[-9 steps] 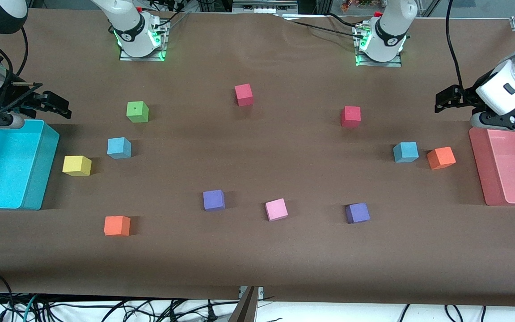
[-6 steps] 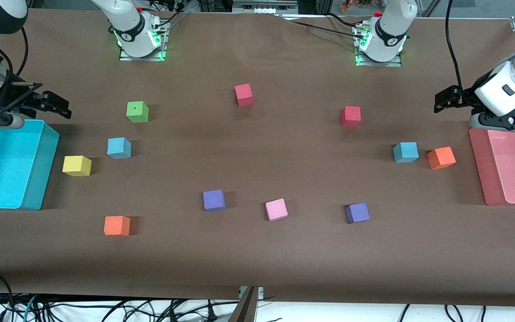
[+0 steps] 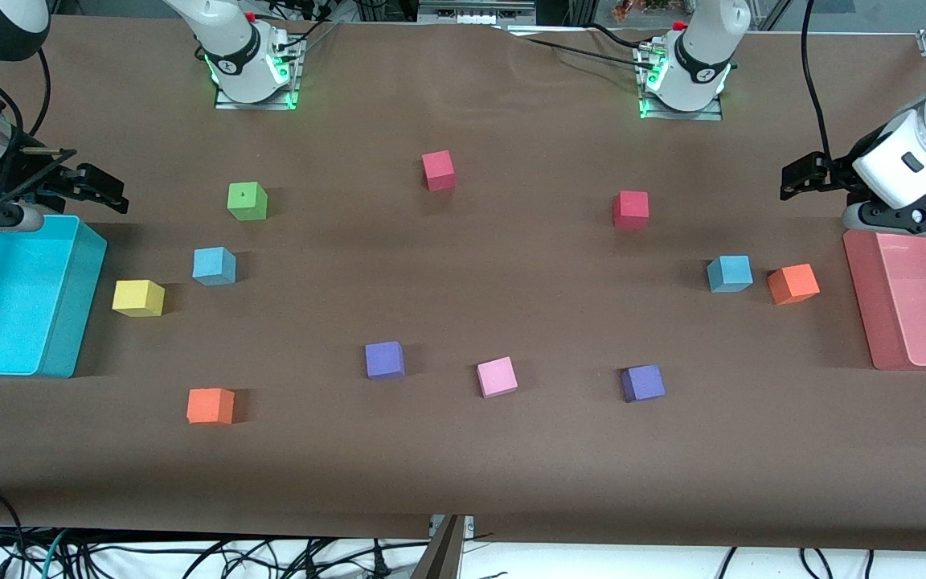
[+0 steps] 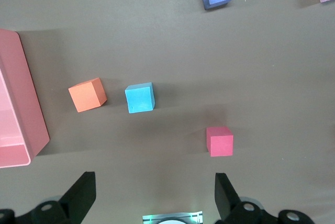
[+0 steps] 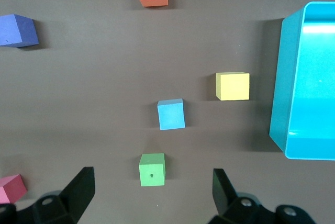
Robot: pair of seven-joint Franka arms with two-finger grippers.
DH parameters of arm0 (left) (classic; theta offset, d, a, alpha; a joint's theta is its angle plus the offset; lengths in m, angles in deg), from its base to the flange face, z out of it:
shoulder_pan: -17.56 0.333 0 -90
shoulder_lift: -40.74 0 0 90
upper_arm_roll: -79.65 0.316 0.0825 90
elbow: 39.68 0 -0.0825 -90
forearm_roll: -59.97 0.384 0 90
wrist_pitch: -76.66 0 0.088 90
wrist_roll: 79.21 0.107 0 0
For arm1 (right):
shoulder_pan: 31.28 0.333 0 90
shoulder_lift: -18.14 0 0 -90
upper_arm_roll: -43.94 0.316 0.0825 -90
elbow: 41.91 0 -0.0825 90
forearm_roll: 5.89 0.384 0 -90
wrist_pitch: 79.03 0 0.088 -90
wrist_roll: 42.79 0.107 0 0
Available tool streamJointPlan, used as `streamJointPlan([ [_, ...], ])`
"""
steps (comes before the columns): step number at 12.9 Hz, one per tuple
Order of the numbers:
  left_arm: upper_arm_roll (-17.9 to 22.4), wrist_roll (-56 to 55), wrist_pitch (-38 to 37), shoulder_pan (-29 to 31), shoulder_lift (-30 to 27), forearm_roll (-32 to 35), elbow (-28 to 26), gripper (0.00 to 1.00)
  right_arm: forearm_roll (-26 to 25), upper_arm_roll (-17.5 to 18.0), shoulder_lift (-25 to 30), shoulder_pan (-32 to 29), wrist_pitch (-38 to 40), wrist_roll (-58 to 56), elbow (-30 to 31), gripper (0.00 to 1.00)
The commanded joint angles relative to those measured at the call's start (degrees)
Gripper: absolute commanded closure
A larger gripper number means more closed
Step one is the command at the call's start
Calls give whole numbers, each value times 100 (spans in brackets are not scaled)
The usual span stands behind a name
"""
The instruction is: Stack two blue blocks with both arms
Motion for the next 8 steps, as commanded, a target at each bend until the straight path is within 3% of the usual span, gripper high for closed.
streamJointPlan([
  [1, 23, -81, -148, -42, 23, 149, 125, 0, -9, -10, 10, -8, 73, -23, -35, 1],
  [5, 32, -82, -263, -94, -21, 158, 195, 0, -132, -10, -288, 0, 108, -68, -9, 1],
  [8, 32, -82, -272, -94, -47, 158, 186, 0, -132, -10, -841, 1, 379, -59, 35, 1],
])
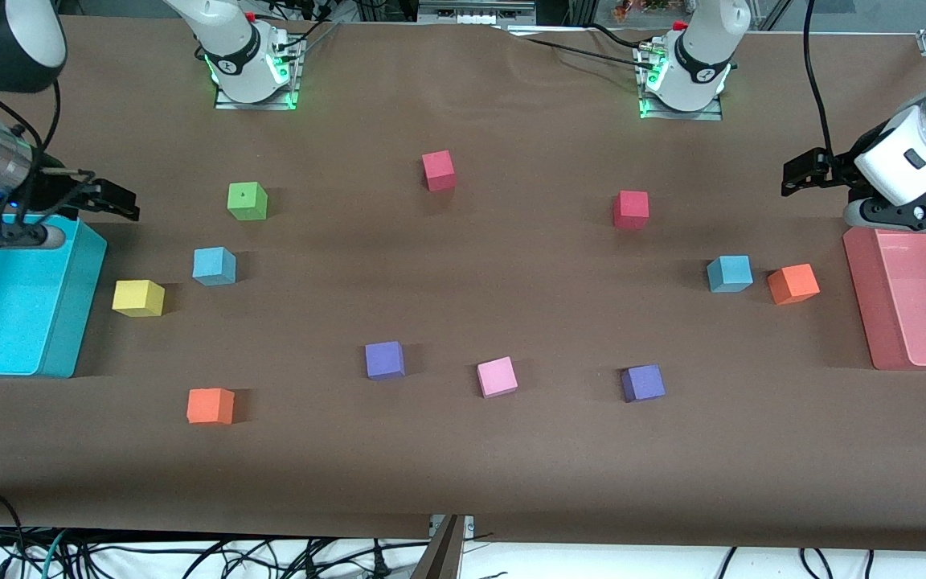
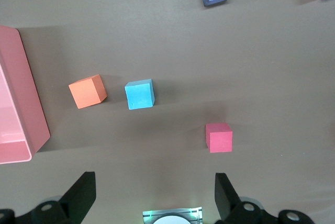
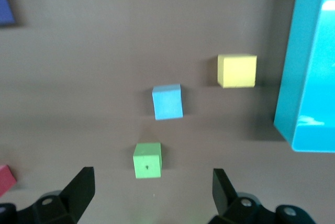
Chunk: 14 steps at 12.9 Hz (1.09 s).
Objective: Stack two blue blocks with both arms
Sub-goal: 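Reach down and grasp the light blue cube with the right gripper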
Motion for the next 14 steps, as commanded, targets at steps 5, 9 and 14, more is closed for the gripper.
streamJointPlan([
  [5, 36, -81, -191, -92, -37, 158, 103, 0, -60, -7, -668, -24, -1127, -20, 996, 1],
  [9, 36, -81, -200, -92, -28, 158, 94, 0, -121, -7, -974, -7, -3405, -221, 2184, 1],
  [14, 44, -72, -200, -92, -28, 158, 59, 0, -245, -7, -1607, 2, -4226, -695, 2274, 1],
])
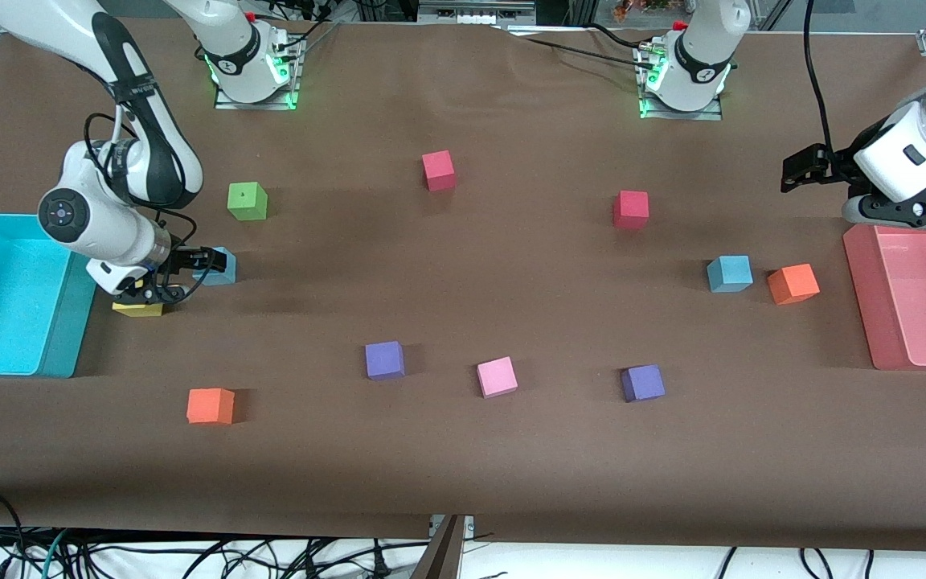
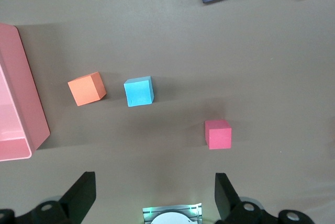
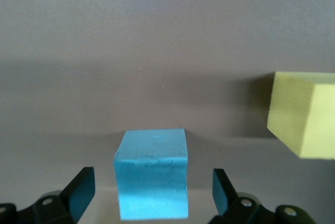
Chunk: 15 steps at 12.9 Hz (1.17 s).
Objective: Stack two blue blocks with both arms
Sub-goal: 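Reach down and grasp the light blue cube with the right gripper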
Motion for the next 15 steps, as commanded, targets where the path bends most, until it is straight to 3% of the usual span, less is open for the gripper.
streamJointPlan([
  [1, 27, -72, -105, -75, -25, 158, 39, 0, -83, 0, -226, 1, -282, -322, 59, 1],
  [4, 36, -72, -105, -66, -25, 158, 13, 0, -74, 0, -279, 1, -362, -296, 147, 5],
  [5, 36, -72, -105, -66, -25, 158, 4, 0, -74, 0, -314, 1, -362, -296, 156, 17],
  [7, 36, -63, -105, -66, -25, 158, 22, 0, -74, 0, -350, -7, -327, -314, 147, 50],
  [9, 36, -63, -105, -66, -25, 158, 13, 0, -74, 0, -376, 1, -283, -331, 130, 65],
  [11, 36, -63, -105, -66, -16, 158, 22, 0, -74, 0, -289, 1, -135, -462, -27, 69],
  [15, 53, -28, -96, -66, -7, 158, 4, 0, 40, 272, -261, 28, 2418, -340, -1834, 68],
])
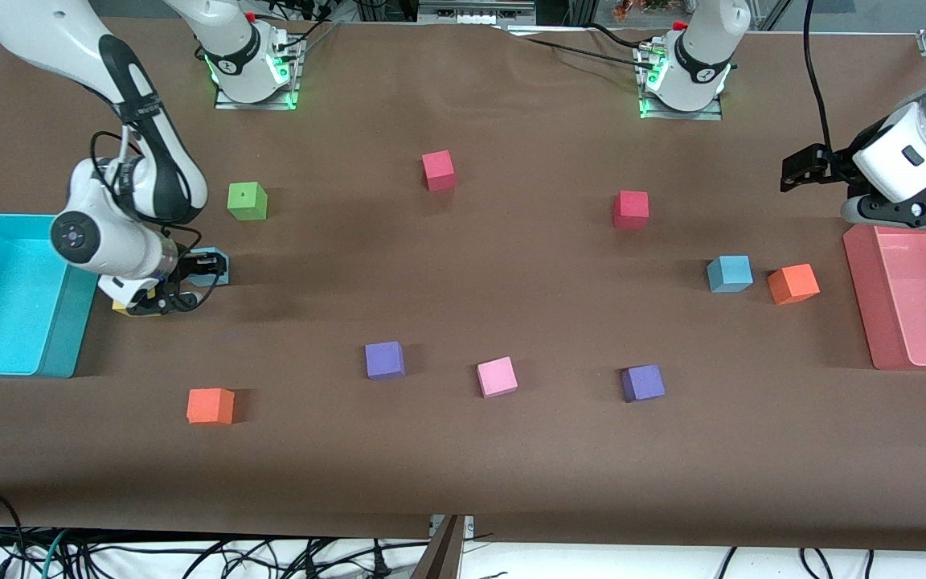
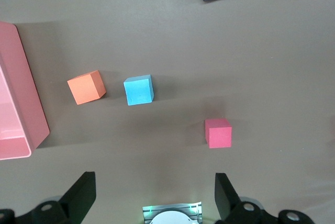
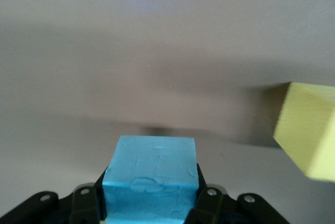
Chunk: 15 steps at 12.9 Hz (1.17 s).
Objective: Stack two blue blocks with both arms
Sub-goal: 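Lift the light blue cube and carry it to the table center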
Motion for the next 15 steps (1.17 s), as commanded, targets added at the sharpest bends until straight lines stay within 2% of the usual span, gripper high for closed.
streamJointPlan([
  [1, 48, -28, -76, -65, -8, 158, 12, 0, 110, 243, 4, 101, 1454, 101, -1149, 68],
  [3, 57, -19, -67, -57, 1, 158, 3, 0, 452, 261, 4, 364, 1624, 548, -1450, 68],
  [4, 57, -19, -67, -56, 1, 158, 3, 0, 471, 261, 4, 565, 1625, 750, -1582, 68],
  [7, 66, -19, -67, -56, 10, 158, 3, 0, 663, 261, -276, 1382, 1555, 2180, -1959, 68],
  [9, 57, -19, -67, -56, 10, 158, -5, 0, 901, 261, -723, 1918, 1432, 3042, -2415, 68],
  [11, 66, -19, -67, -48, 18, 158, -5, 0, 910, 261, -1189, 2349, 1195, 3632, -2960, 68],
  [15, 75, -11, -32, -30, 53, 158, -40, 0, 902, 253, -2034, 3176, 177, 4582, -3656, 68],
])
